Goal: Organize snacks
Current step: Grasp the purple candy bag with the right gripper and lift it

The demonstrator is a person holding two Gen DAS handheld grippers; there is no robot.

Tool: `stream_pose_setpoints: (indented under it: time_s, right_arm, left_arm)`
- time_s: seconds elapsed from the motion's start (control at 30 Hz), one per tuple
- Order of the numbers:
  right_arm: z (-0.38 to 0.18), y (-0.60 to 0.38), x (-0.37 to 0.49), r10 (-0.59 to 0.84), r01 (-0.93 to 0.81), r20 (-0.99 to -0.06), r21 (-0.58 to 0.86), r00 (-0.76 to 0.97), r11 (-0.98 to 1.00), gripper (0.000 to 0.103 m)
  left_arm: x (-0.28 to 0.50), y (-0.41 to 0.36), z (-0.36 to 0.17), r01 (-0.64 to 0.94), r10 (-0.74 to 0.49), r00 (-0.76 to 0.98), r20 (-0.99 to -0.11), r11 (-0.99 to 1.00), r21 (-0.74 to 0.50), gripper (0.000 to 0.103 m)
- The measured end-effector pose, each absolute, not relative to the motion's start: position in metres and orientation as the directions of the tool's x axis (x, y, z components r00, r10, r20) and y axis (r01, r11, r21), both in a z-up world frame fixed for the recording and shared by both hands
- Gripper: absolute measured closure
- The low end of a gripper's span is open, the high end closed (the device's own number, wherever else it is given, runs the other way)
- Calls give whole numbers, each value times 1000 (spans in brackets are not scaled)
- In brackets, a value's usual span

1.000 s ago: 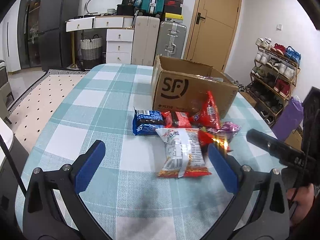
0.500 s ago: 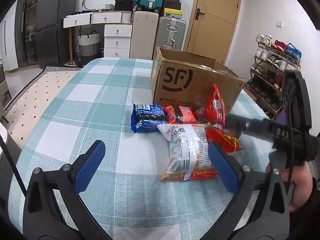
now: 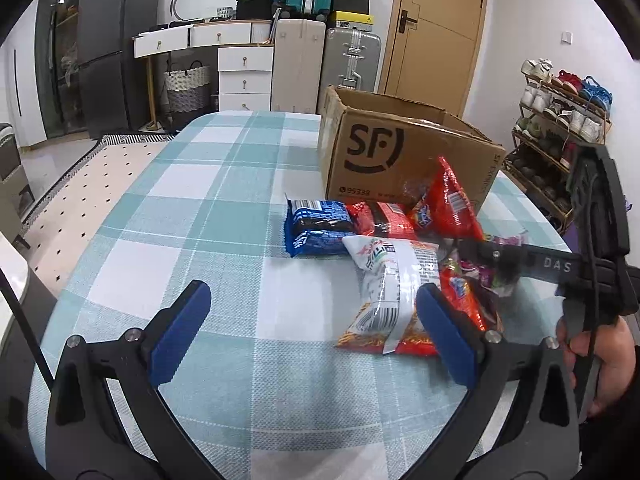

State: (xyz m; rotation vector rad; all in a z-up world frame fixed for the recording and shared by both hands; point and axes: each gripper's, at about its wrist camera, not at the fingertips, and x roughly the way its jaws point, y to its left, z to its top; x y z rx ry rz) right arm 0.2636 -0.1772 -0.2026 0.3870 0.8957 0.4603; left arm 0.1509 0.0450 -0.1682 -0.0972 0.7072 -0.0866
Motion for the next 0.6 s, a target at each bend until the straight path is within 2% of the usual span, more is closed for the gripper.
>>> stream_pose_setpoints:
  time_s: [0.13,0.47,0.6]
  right_arm:
    - [-195,-180,245,515,-236,-640,474,570,849,70]
    - [-179,-223,187,505,-209,-577,502,642,839,70]
    - [-167,-239,155,513,-227,-514,519,687,824,70]
  left_arm:
    - [145,45,-163,39,-110,761,-640,991,-125,1]
    - [132,37,-146,62,-120,755,-644,992,-112,1]
    - [134,38,-144,61,-149,725,-672,986,-152,1]
